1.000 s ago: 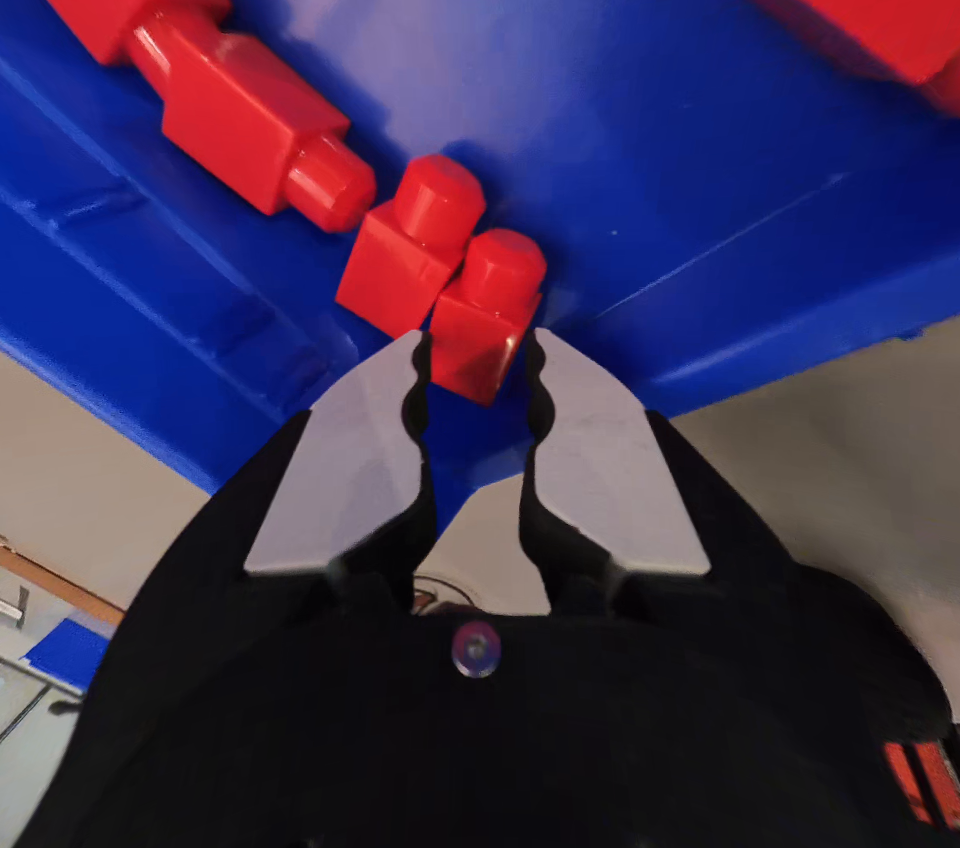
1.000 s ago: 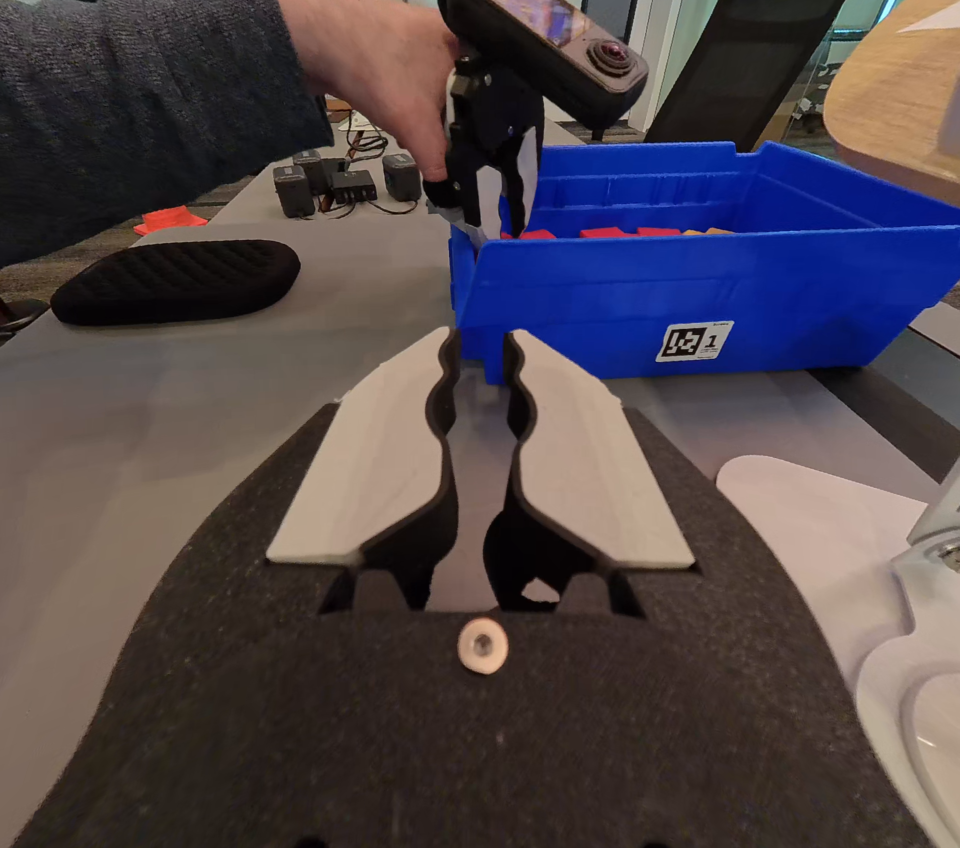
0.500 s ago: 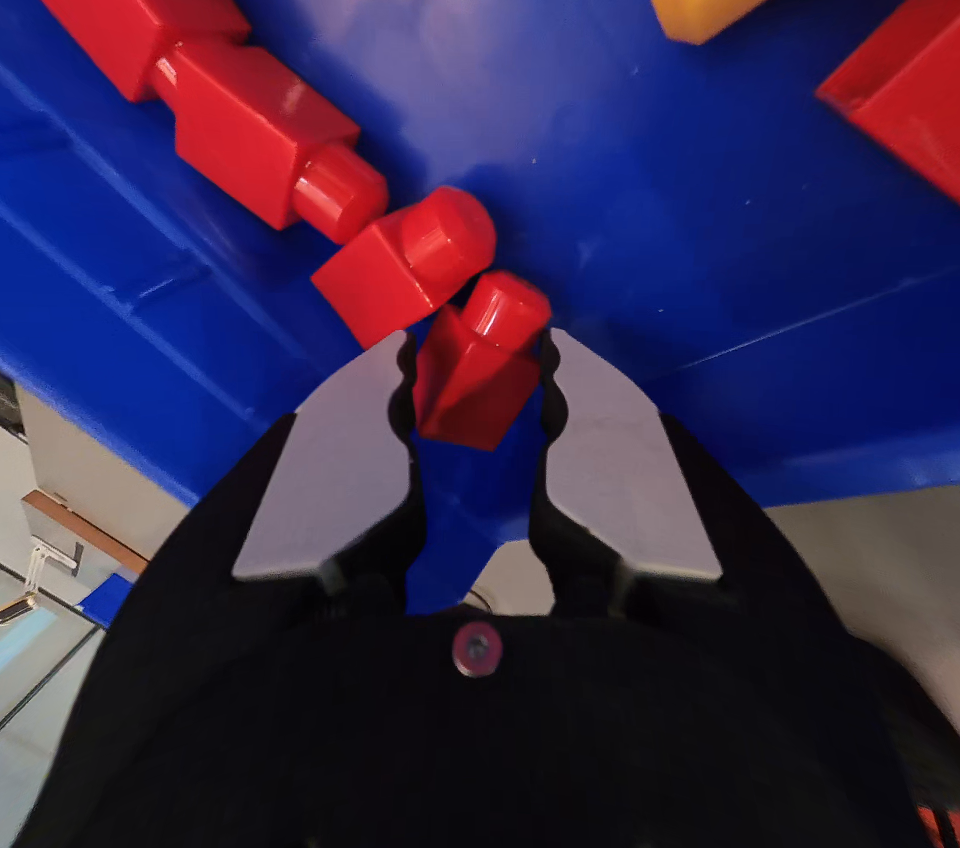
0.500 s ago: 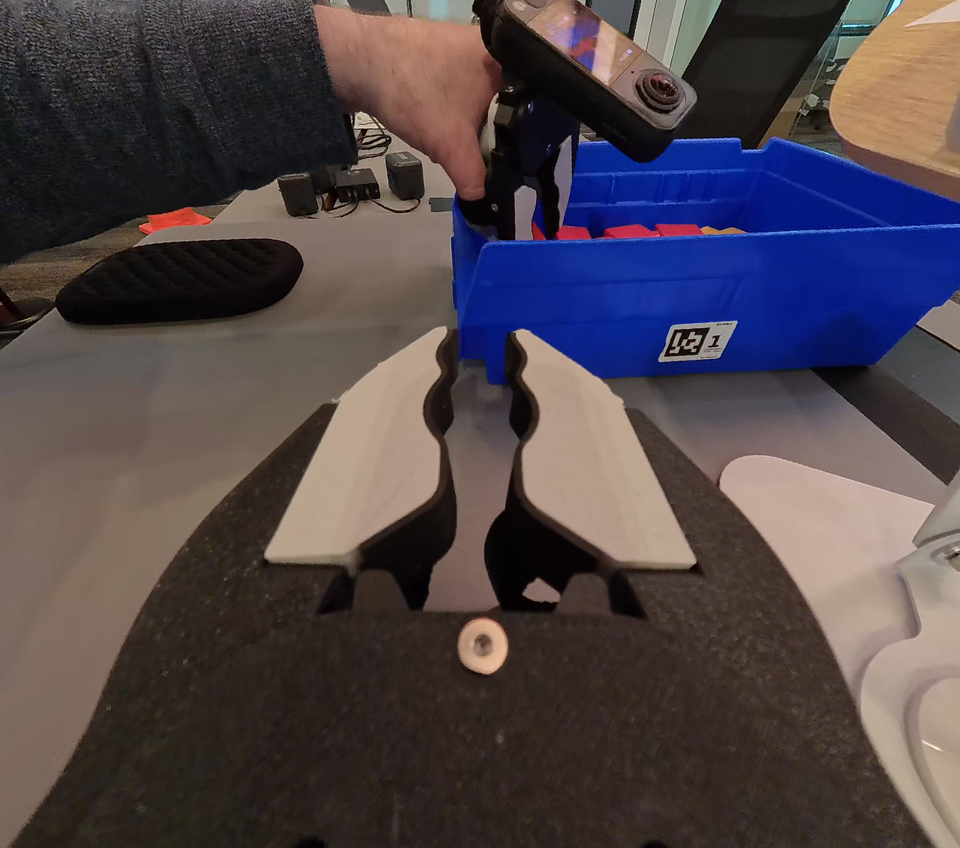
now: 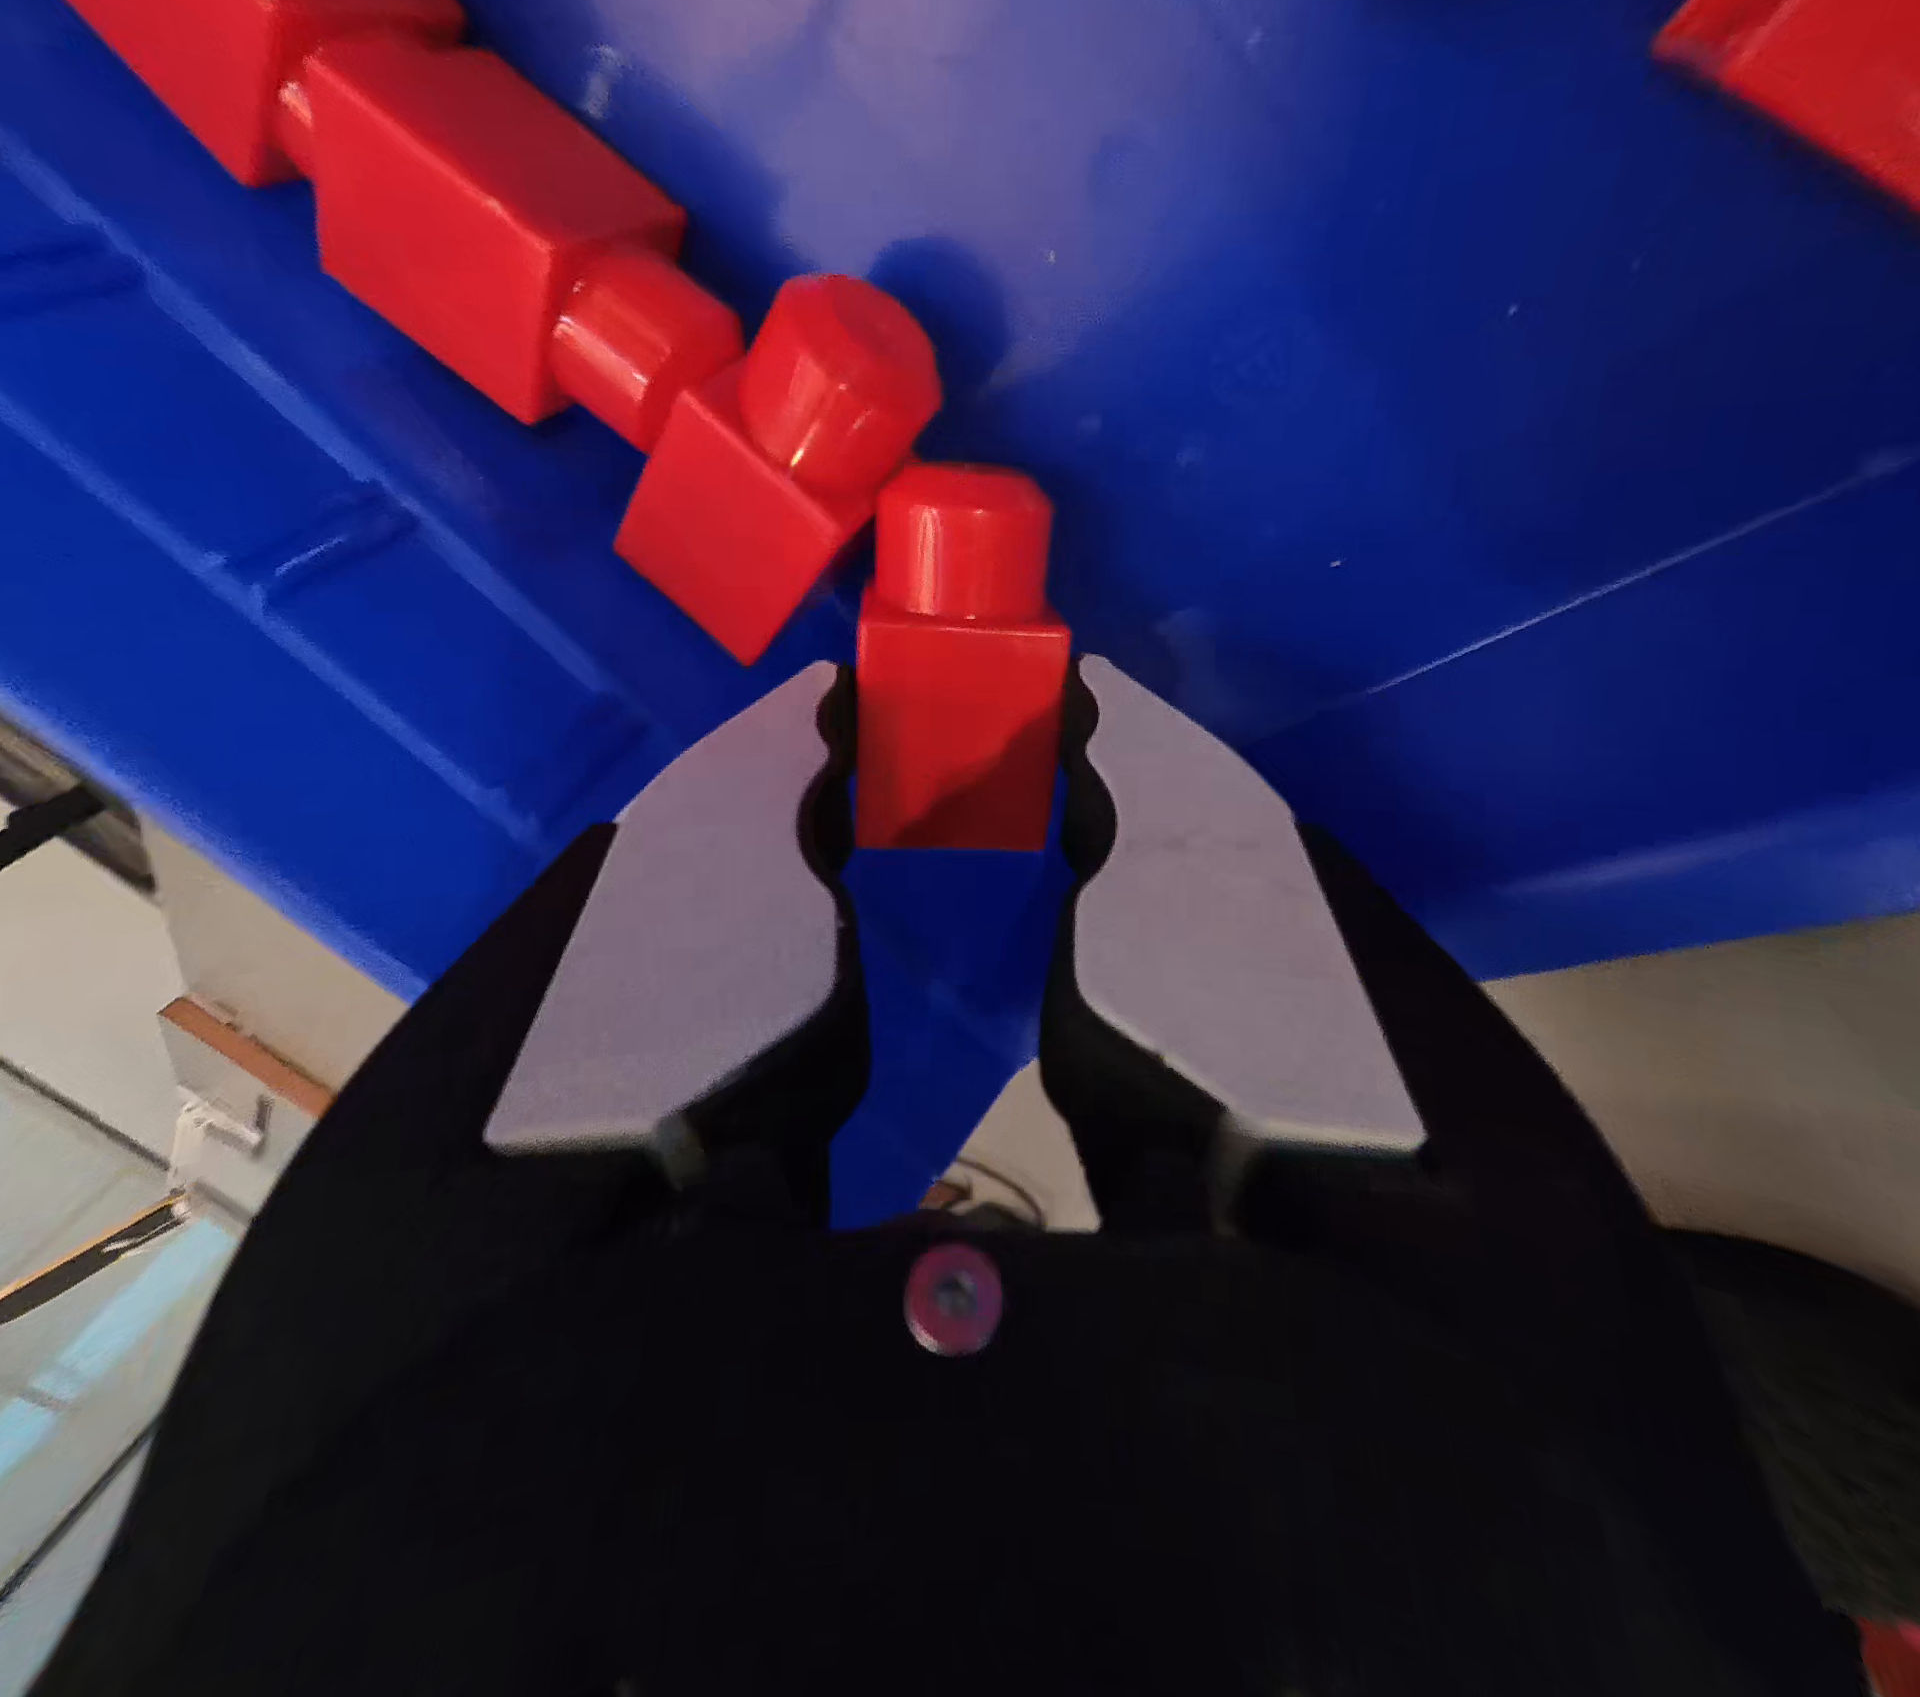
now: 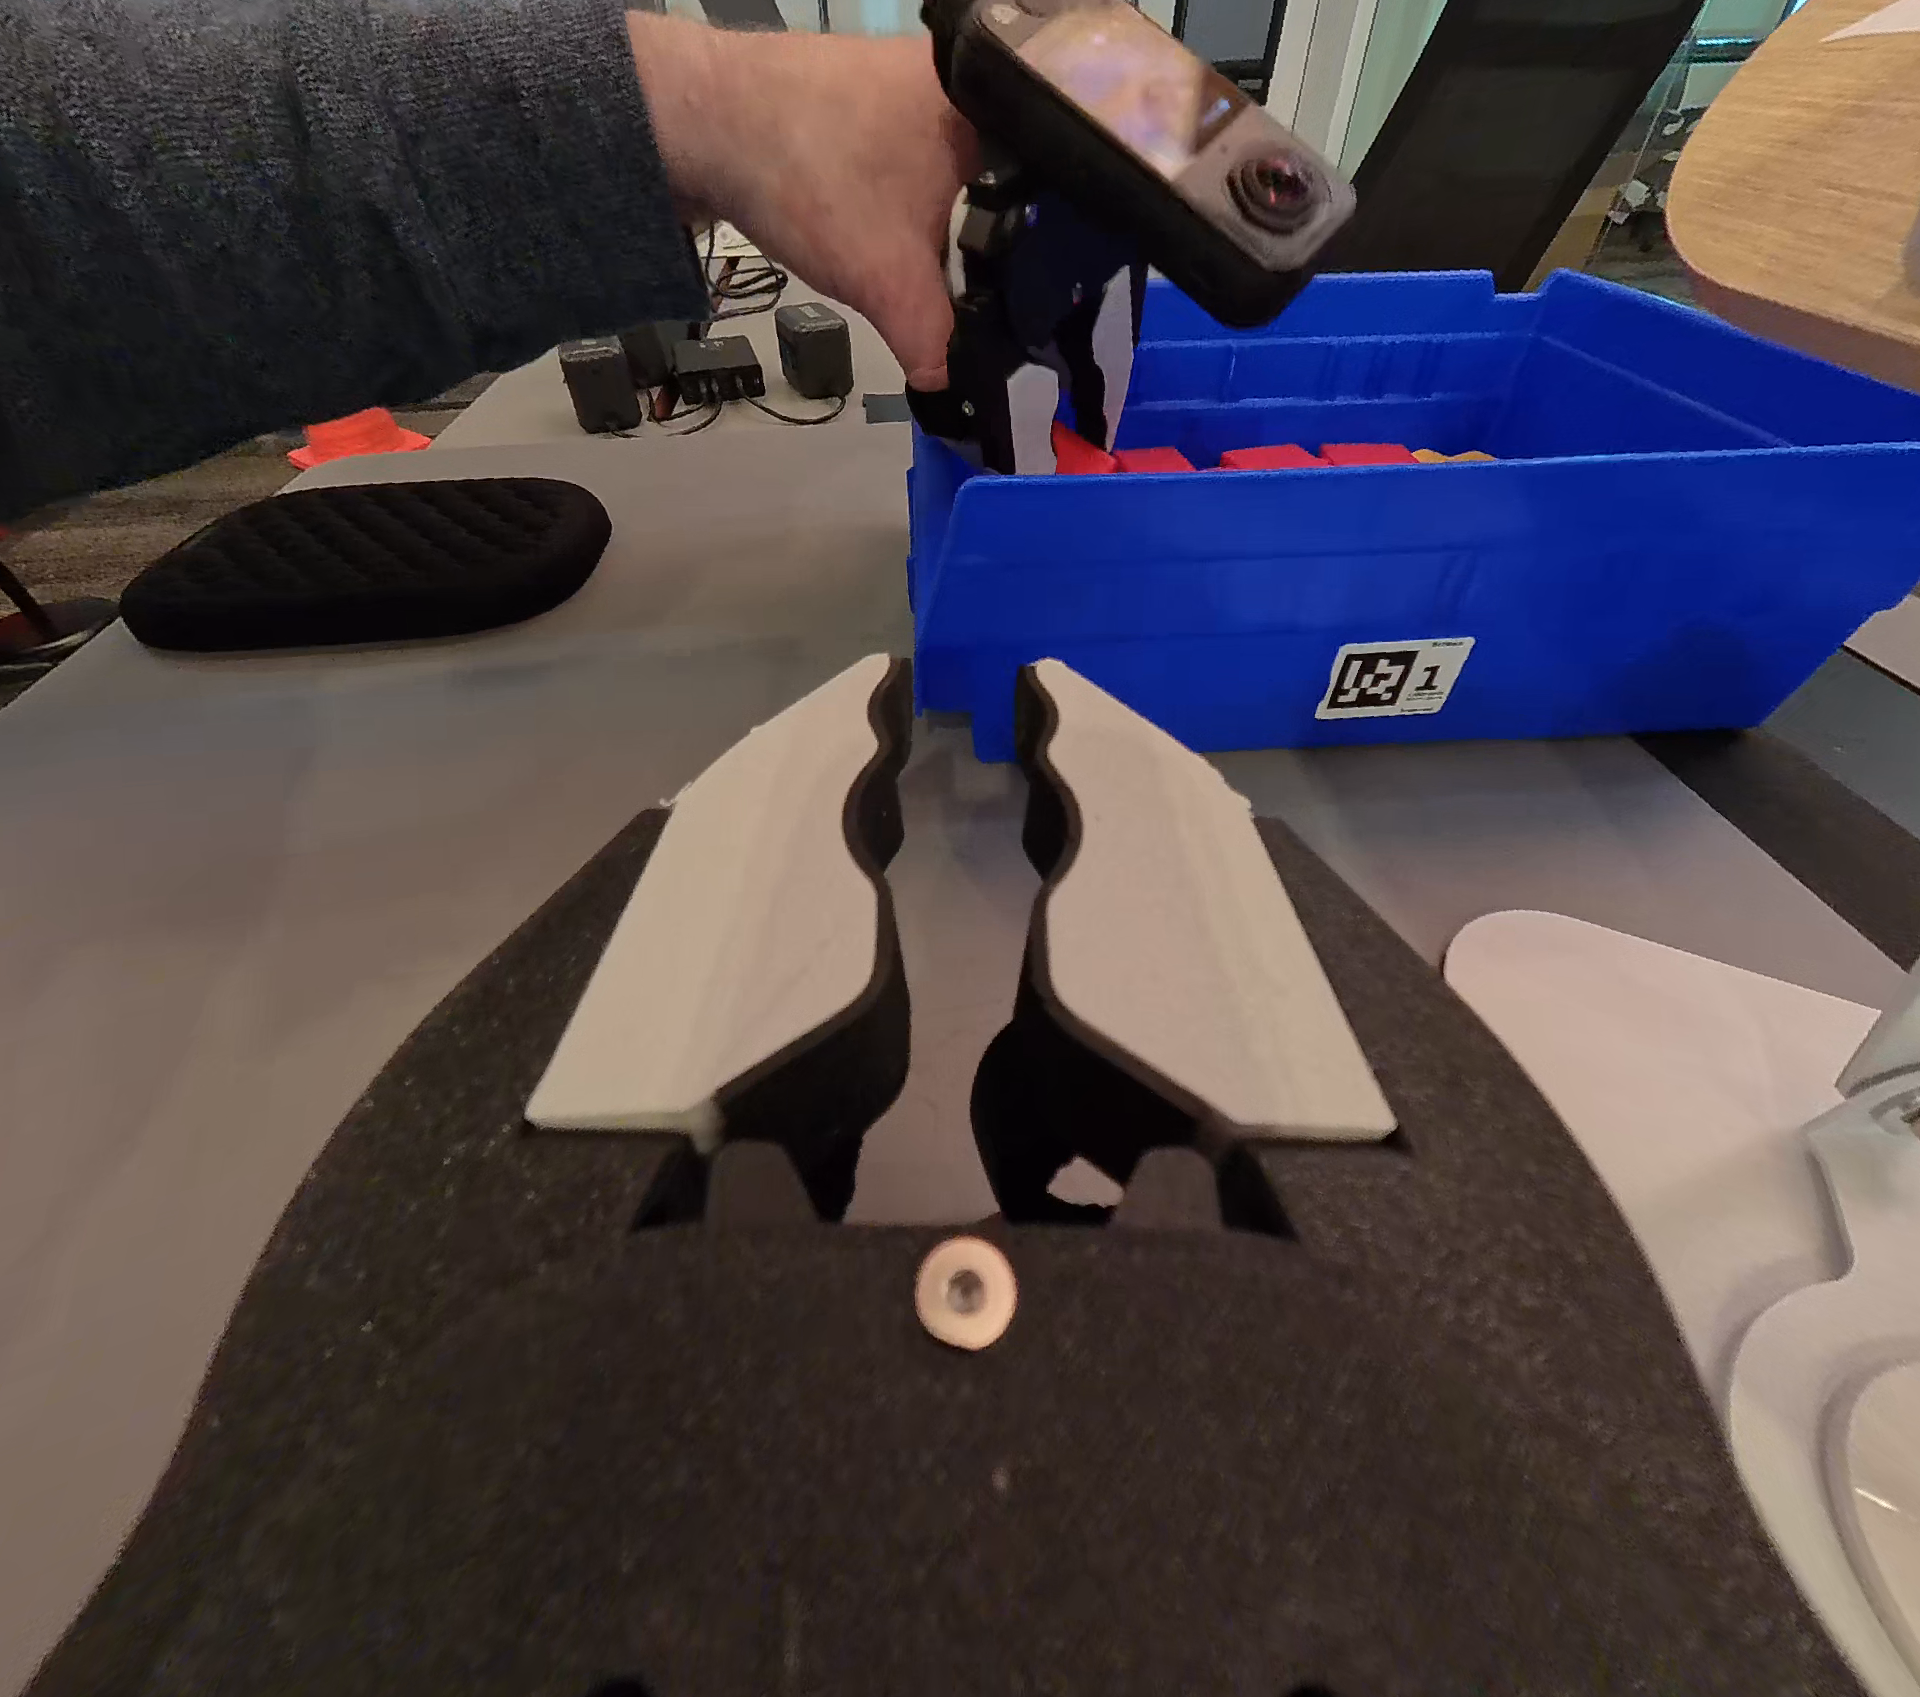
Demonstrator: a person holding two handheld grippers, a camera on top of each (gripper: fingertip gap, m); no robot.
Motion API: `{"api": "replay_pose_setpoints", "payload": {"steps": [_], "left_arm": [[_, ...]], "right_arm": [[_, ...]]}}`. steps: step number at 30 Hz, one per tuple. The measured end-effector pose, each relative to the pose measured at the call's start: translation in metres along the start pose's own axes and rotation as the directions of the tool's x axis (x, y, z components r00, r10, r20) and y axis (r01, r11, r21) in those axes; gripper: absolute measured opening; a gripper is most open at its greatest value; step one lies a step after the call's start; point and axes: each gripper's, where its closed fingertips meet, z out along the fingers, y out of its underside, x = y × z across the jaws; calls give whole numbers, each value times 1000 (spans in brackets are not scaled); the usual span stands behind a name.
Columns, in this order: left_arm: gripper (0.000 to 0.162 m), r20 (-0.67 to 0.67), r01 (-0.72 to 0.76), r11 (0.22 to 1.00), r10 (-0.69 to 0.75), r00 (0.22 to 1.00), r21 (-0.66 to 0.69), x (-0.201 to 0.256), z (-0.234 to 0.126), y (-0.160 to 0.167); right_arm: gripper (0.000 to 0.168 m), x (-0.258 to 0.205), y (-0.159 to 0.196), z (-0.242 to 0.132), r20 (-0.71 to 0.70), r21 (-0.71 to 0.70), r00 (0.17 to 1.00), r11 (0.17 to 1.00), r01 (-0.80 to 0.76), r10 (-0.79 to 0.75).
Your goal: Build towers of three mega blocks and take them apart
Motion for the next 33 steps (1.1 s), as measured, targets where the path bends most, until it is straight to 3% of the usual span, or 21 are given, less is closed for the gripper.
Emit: {"api": "replay_pose_setpoints", "payload": {"steps": [3,6,10,13,15,19,23,28,33], "left_arm": [[36,-12,103,982,-102,995,158,-2,-18,-7],[36,-127,231,890,-196,972,393,10,-54,-22],[36,-351,362,588,-138,926,723,52,-130,-53],[36,-451,426,364,-19,892,828,91,-170,-71],[36,-501,467,274,66,863,841,117,-182,-84],[36,-557,519,211,223,800,829,161,-186,-102],[36,-569,520,231,301,765,822,182,-180,-114],[36,-541,532,142,389,746,835,188,-196,-115],[36,-528,530,116,405,747,840,190,-197,-115]], "right_arm": [[20,1,0,0,-1,3,1000,1000,-4,4],[26,2,-2,-2,-1,21,1000,1000,-14,14],[31,3,-9,-6,29,75,998,995,-63,61],[35,-2,-22,-14,107,177,989,977,-118,100],[37,-1,-28,-20,150,229,980,960,-162,129],[43,0,-37,-28,230,296,958,925,-239,173],[43,-10,-37,-26,294,282,942,927,-248,162],[40,-16,-36,-24,346,263,924,928,-265,166],[39,-20,-36,-24,387,248,905,925,-287,177]]}}
